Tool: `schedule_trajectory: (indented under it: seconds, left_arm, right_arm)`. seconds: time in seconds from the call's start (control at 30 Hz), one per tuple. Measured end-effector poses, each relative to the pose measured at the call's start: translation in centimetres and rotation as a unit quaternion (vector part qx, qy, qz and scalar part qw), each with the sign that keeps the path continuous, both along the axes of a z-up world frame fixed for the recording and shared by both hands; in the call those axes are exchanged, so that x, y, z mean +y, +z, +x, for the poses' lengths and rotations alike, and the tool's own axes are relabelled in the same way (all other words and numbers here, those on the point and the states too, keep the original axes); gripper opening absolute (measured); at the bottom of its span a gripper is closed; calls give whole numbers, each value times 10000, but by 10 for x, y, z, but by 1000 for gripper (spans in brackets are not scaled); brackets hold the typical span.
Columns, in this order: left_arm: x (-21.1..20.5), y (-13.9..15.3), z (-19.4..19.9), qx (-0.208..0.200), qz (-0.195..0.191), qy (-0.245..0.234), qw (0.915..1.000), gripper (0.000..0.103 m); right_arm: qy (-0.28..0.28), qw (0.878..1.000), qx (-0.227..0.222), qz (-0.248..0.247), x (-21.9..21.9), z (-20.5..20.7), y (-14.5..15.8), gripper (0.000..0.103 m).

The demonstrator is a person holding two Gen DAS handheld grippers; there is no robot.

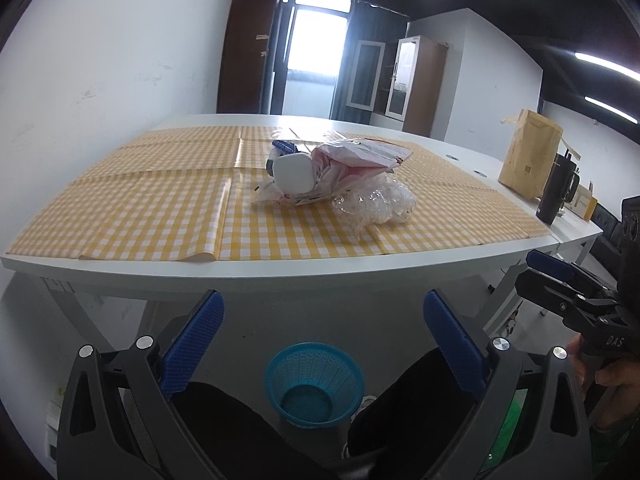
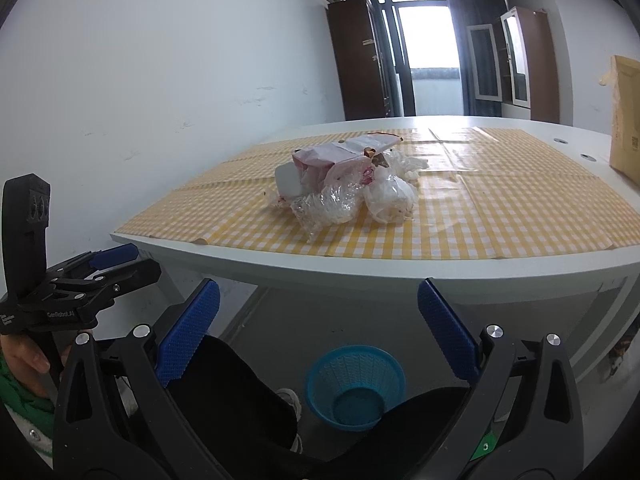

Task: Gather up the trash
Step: 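Move both tools toward the trash pile on the checkered table, then grasp the white plastic bottle with the left tool while the right tool grasps the white-red paper bag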

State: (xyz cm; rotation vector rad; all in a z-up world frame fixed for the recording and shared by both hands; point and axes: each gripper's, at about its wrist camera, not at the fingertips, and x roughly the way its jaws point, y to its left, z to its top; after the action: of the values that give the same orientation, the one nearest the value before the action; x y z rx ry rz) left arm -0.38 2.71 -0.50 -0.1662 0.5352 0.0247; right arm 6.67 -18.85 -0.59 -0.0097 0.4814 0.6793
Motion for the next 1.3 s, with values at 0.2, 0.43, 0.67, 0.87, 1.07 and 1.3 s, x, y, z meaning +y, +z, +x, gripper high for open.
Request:
schedule_trajectory:
  seconds: [0.2, 0.43, 0.67, 0.87, 1.07, 1.3]
  left_arm:
    - [2, -5, 2, 104, -126, -32, 9999, 97]
    - [2, -3, 2, 85, -156, -50, 9998, 97]
    - [5, 2, 9, -14, 143, 23, 9999, 97]
    - [17, 16, 23, -127, 143, 62, 9998, 97]
    - [24, 15, 49, -130, 137, 56, 9998, 97]
    - [38, 16, 81, -138, -86, 31, 9999, 97]
  right_arm:
    - [-7, 10000, 11, -1, 1, -1, -1, 94]
    - [-1, 10000, 55, -15, 1, 1, -2, 94]
    - [27, 9999, 92, 43, 1, 7, 0, 94]
    - [13, 9999, 99, 87, 3, 22, 7, 94]
    - [-94, 9997, 78, 205, 6, 48, 14, 94]
    - [-108, 9994, 172, 297, 12, 86, 25, 94]
